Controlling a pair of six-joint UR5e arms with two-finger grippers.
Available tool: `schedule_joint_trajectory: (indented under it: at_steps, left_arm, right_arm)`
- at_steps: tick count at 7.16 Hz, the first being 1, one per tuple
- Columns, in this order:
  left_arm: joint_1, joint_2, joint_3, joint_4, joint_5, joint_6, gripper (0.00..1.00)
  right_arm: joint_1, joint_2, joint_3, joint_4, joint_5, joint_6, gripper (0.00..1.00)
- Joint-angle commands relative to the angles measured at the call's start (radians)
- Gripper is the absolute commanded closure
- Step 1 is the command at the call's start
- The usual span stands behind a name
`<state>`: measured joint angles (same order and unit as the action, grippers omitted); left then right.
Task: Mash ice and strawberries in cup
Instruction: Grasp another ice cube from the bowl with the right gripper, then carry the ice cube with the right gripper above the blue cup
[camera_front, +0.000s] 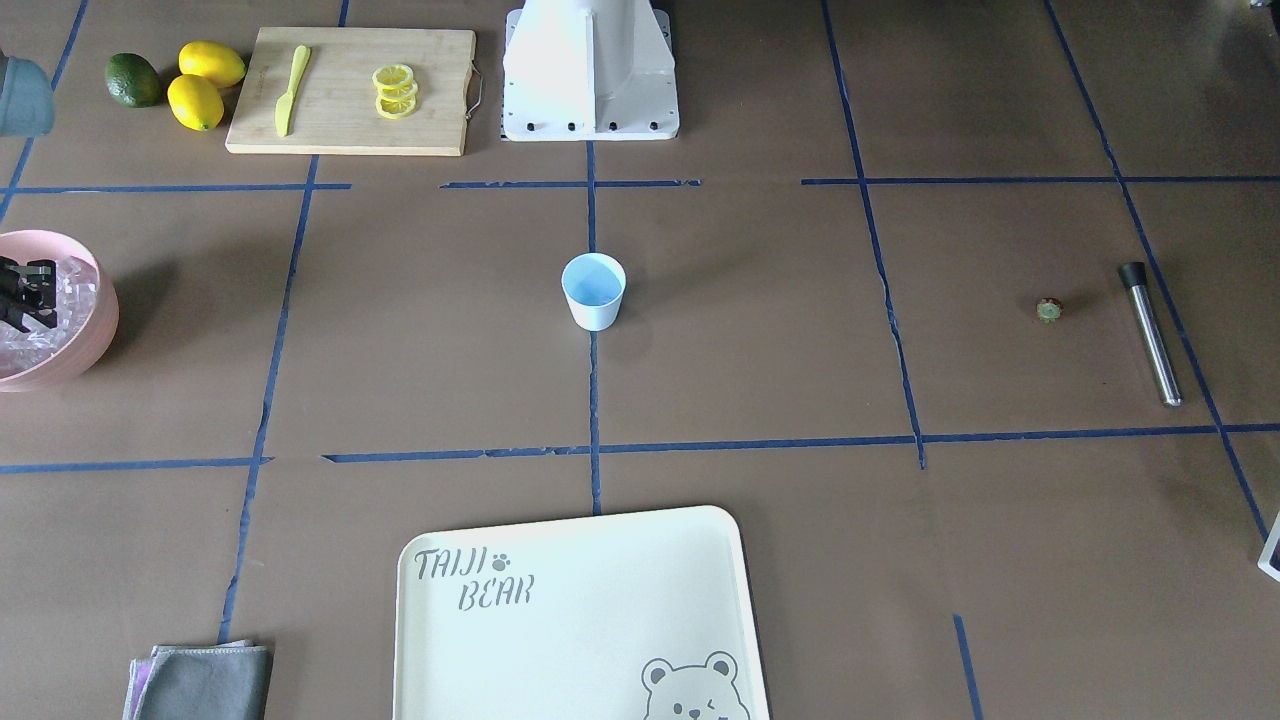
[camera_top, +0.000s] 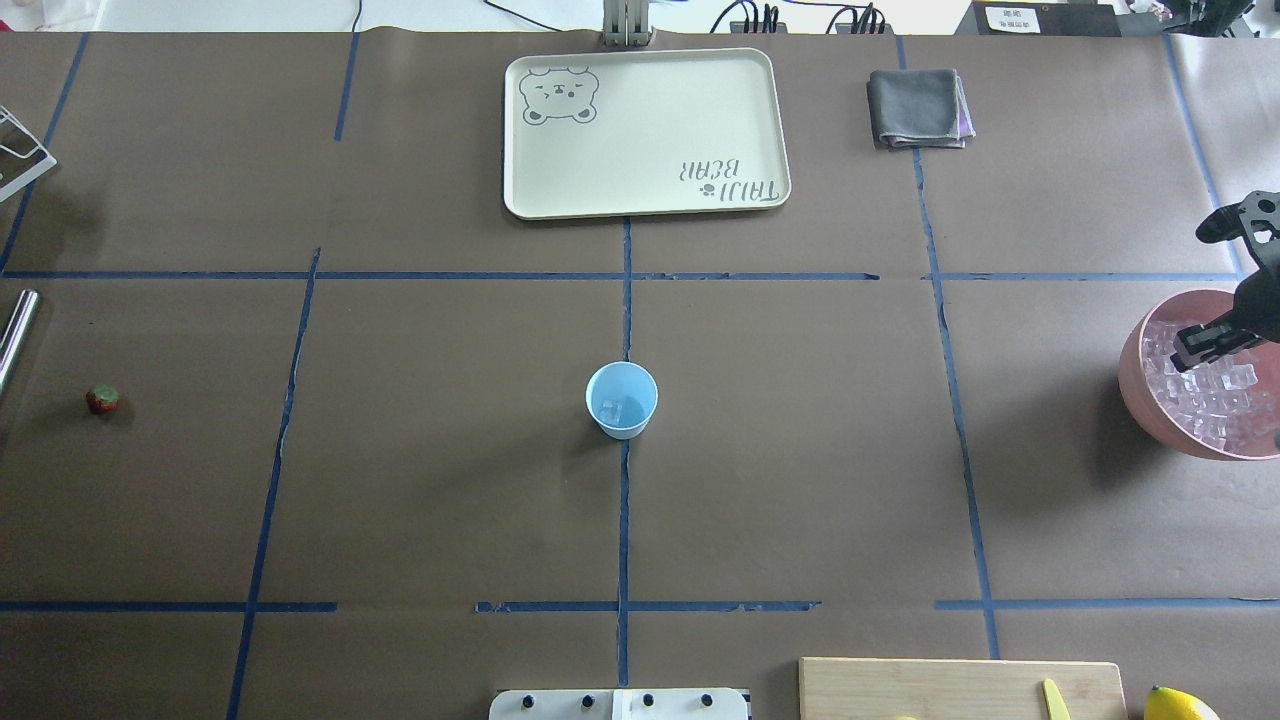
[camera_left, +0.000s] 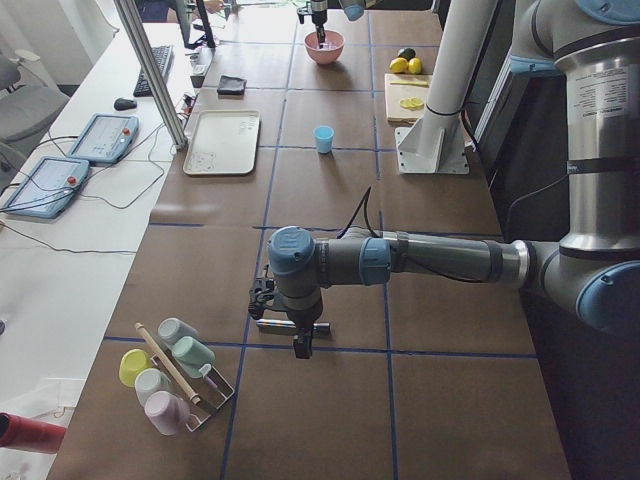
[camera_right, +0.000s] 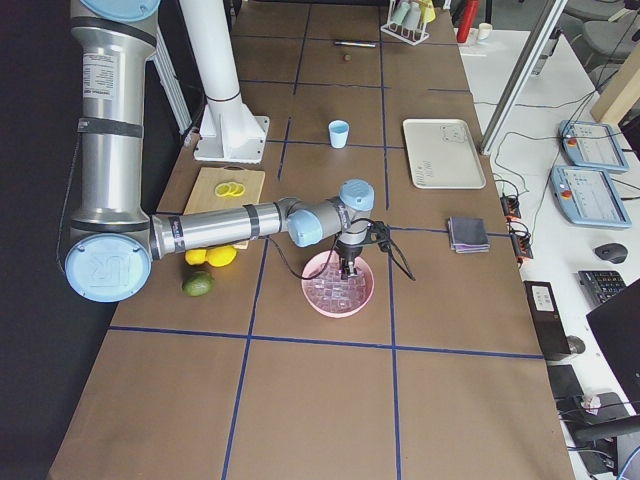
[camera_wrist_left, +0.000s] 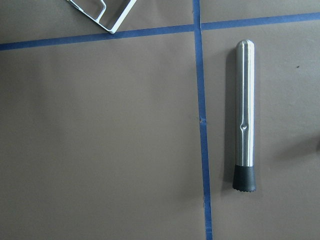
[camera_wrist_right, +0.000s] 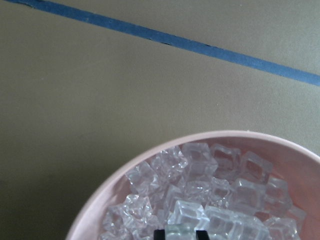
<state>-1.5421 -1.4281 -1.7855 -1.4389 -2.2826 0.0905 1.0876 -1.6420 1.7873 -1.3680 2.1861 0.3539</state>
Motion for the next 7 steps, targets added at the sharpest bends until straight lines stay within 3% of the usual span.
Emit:
schedule_joint_trajectory:
  at_steps: [1, 2, 3, 7]
  left_arm:
    - [0.0, 0.0, 0.0, 0.0, 0.0, 0.0, 0.0]
    - [0.0, 0.0, 0.0, 0.0, 0.0, 0.0, 0.0]
    - [0.0, 0.0, -0.002, 0.0, 0.0, 0.0, 0.0]
    - [-0.001, 0.0, -0.023, 0.003, 0.0, 0.0, 0.0]
  right_arm:
    - [0.041, 0.045, 0.132, -0.175, 0.001, 0.002, 0.98]
    - [0.051, 0.148, 0.206, -0.344, 0.0, 0.002, 0.98]
    - [0.049, 0.295, 0.216, -0.481, -0.002, 0.04, 0.95]
    - [-0.196, 0.603, 0.211, -0.502, -0.053, 0.61, 0.97]
